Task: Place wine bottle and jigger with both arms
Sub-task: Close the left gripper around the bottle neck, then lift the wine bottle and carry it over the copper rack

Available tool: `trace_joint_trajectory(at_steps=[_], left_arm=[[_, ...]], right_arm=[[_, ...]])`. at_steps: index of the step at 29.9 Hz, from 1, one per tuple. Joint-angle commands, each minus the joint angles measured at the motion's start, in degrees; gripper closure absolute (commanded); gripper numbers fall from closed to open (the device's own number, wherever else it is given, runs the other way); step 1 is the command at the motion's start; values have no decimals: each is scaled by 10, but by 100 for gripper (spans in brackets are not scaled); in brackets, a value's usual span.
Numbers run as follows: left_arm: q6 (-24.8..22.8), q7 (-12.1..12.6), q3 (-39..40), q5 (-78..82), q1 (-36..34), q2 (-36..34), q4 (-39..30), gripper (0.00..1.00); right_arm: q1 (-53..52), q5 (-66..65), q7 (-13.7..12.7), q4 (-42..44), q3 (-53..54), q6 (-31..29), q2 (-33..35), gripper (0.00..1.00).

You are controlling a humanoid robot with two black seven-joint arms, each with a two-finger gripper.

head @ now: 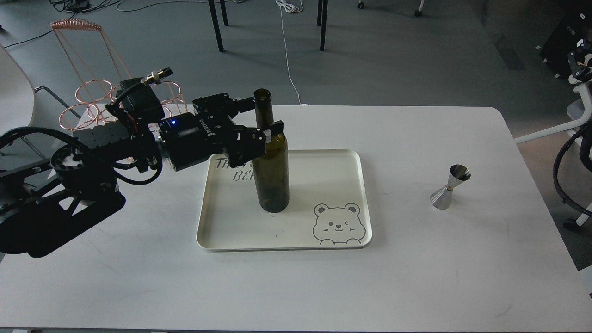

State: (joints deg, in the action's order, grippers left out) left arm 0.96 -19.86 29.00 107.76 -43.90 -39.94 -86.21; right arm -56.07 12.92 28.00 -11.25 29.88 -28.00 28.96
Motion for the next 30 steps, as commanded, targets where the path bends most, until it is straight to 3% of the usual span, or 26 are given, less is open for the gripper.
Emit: trace_joint_trajectory(at_steps=[1,13,25,30], left_arm=[[0,0,0,0,-3,6,10,30],[0,-1,-2,-1,-4,10,13,73],[8,-2,8,-4,-12,-22,1,87],[-3,-7,32,-51,-67,-91,-1,88]], right_arm=[[-1,0,0,0,2,0,0,3],[-1,0,0,-1,2,0,0,2],[-3,0,0,-1,1,0,3,2],[-3,0,0,-1,0,0,7,2]])
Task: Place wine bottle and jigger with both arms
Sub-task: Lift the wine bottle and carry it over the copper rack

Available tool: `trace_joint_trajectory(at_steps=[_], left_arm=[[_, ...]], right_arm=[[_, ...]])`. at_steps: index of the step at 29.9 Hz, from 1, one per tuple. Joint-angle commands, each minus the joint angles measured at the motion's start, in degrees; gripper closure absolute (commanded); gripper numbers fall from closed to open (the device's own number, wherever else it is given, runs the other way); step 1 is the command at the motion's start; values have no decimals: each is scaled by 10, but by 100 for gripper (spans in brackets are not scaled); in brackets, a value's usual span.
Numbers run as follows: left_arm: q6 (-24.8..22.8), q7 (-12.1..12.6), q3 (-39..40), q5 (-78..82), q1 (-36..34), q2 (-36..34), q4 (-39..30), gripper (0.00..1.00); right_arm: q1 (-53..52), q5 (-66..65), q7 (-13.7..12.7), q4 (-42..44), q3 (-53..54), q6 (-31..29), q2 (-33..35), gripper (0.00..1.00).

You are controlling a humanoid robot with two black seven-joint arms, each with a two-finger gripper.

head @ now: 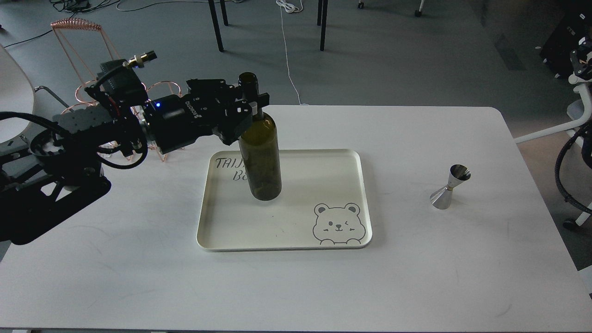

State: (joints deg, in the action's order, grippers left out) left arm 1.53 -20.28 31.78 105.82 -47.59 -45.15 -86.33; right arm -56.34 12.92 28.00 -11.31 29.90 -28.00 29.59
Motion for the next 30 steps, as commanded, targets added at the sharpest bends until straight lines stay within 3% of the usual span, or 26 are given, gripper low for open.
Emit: trace_joint_trajectory(at_steps=[1,6,10,17,30], left_arm=[[-11,-3,2,-45,-43,-56,2,88],[-33,-13,-2,-76,-91,-109,41,89],[-36,-41,-3,-74,-110,-118,90,90],[-36,-68,-5,-70,-131,-118,196,90],[-42,-67,-43,-69,-132,-107,238,90]], right_arm=[[0,0,0,1,0,0,1,2],[2,0,0,0,-2,0,1,2],[2,0,0,0,-3,0,1,2],[-1,-1,0,0,-4,0,1,2],[-1,-2,0,1,-5,0,2,2]])
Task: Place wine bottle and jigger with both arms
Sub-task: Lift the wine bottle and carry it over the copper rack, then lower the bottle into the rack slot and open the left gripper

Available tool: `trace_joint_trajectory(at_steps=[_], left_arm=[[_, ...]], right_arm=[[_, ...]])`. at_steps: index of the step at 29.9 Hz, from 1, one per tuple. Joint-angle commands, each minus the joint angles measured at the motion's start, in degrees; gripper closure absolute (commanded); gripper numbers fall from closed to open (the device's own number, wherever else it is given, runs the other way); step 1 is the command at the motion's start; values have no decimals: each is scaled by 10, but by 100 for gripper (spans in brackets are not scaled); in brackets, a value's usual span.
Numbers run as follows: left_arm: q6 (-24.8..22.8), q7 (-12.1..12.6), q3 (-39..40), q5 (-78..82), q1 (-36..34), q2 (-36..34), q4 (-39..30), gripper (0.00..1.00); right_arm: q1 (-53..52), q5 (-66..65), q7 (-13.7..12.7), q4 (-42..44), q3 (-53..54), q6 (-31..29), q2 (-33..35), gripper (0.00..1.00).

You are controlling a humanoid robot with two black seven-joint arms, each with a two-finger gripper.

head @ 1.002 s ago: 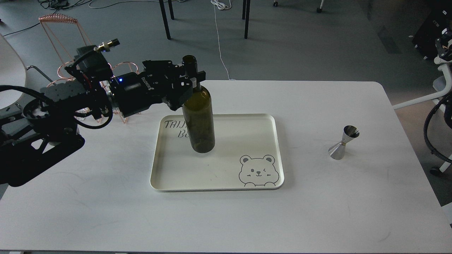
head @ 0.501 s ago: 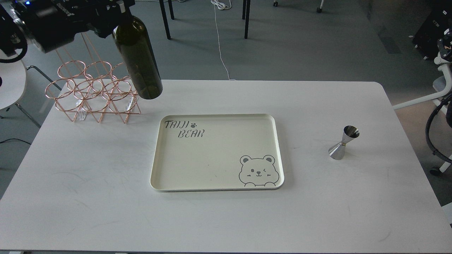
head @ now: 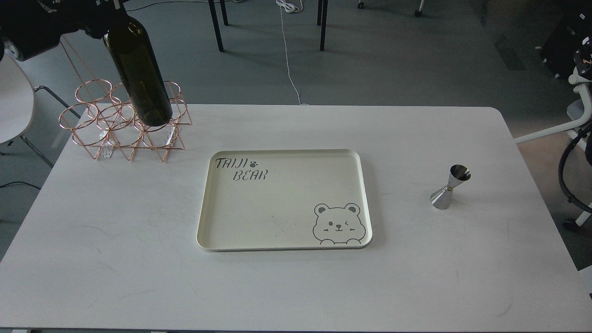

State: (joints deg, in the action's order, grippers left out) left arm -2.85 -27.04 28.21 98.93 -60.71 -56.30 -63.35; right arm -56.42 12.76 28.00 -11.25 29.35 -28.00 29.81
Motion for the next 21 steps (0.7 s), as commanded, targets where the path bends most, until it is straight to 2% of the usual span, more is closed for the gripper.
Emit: trace_joint_trajectory(at_steps=[1,9,21], left_arm=[[2,1,-7,0,-1,7,10,90],[6,1,-6,0,-5,22,46,90],[7,1,-8,0,-4,37,61,90]], right_arm=[[0,0,0,0,0,0,0,2],[3,0,0,0,0,0,0,2],[3,0,0,0,0,0,0,2]])
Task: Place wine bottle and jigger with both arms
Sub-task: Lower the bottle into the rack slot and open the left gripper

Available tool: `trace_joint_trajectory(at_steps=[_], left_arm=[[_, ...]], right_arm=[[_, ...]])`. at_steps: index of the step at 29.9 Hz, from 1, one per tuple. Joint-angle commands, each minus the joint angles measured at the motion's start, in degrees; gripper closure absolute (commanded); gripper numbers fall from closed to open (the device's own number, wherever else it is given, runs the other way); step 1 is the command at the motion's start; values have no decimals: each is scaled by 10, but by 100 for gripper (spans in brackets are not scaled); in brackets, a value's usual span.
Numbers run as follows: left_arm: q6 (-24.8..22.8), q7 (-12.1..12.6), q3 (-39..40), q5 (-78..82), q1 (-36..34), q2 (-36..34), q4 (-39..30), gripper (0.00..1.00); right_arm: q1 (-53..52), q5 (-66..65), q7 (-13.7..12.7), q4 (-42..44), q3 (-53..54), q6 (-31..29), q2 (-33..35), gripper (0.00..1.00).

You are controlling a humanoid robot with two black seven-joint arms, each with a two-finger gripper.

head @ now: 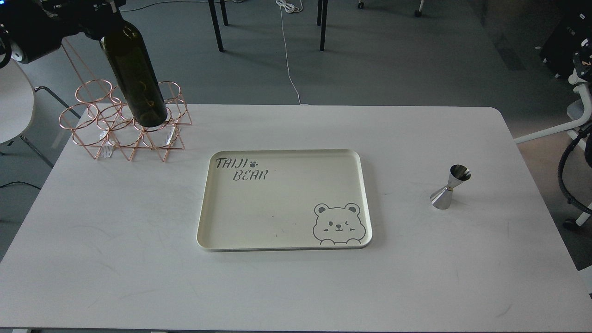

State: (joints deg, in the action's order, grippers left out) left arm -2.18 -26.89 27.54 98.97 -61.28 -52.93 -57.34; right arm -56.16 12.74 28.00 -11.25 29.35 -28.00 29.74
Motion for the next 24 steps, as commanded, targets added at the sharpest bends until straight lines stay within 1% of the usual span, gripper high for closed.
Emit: trace_joint_trajectory(at_steps=[1,13,20,24], left_arm=[[0,0,-1,0,2,3,2,90],[3,1,-5,1,10,20,16,90],[23,-4,-34,-4,9,50,71,88],[30,-4,-49,-7,9,56,77,88]], right_arm=[[0,0,0,0,0,0,0,2],[0,0,0,0,0,0,1,2],[1,0,0,0,0,0,0,2],[2,0,0,0,-1,0,1,2]])
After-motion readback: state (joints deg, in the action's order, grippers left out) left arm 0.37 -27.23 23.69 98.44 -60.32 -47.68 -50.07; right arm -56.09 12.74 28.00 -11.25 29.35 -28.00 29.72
